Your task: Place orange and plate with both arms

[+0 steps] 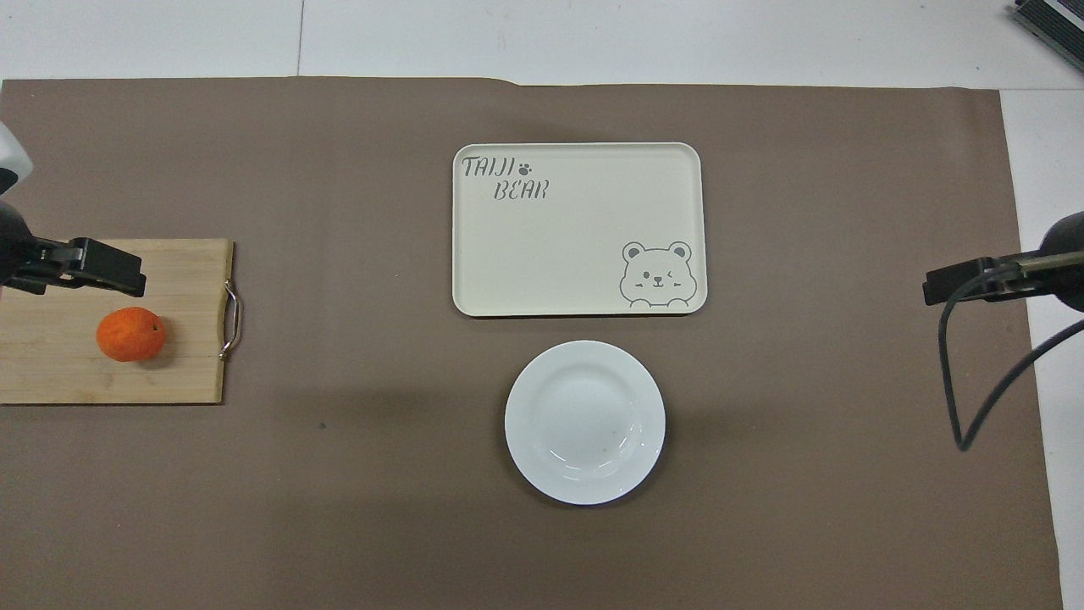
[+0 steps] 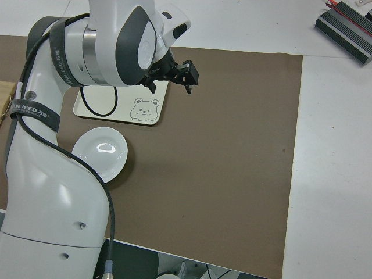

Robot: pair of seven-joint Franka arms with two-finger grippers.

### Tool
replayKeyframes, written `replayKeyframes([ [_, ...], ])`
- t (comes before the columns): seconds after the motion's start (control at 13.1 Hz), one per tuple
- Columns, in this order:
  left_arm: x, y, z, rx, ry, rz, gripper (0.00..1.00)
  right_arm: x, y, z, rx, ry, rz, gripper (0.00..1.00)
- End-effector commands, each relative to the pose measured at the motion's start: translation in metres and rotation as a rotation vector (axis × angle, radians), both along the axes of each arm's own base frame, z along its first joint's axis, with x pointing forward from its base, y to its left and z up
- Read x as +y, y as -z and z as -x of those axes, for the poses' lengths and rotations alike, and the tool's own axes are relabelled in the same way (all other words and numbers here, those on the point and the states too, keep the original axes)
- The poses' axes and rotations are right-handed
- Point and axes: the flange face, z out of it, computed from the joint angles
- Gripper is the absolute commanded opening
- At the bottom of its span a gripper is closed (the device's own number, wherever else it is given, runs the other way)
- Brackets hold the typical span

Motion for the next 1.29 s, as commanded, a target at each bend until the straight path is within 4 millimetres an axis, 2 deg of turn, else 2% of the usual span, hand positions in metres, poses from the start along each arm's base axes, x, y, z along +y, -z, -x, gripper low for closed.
replayKeyframes([
  [0.0,0.003,-0.007,0.003,-0.003,0.011,-0.003,1.0,-0.002,-0.003,0.0,0.007,-0.021,-0.018,1.0],
  [0.84,0.004,-0.005,0.003,-0.003,0.011,-0.002,1.0,-0.002,-0.003,0.0,0.006,-0.016,-0.027,1.0],
  [1.07,0.015,-0.005,0.004,-0.011,0.022,-0.001,1.0,0.0,-0.009,0.0,-0.007,-0.02,-0.028,1.0],
  [1.22,0.031,-0.003,0.004,-0.014,0.031,0.0,1.0,0.003,-0.008,0.0,-0.004,-0.027,-0.03,1.0],
])
